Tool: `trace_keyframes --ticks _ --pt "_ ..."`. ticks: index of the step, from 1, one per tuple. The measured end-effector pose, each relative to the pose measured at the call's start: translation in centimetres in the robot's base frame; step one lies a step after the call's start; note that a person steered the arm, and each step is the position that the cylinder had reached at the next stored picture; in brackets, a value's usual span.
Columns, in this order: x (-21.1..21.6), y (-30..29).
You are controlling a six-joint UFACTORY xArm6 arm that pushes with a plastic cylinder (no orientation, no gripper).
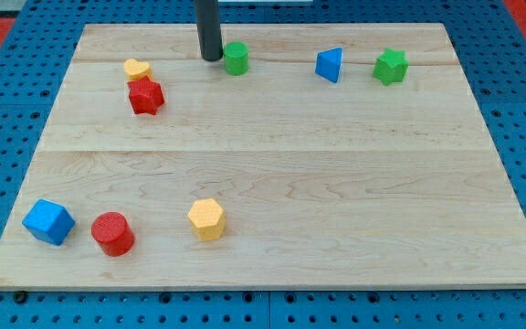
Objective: Move the green circle to the left of the blue triangle
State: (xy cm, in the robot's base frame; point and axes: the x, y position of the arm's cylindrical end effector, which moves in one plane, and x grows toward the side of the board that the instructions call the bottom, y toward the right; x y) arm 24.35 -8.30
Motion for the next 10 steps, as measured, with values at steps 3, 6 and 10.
trace_keyframes --ticks 3,6,10 --pt "2.8 3.5" --pt "6.0 3.6" --pt "9.1 12.2"
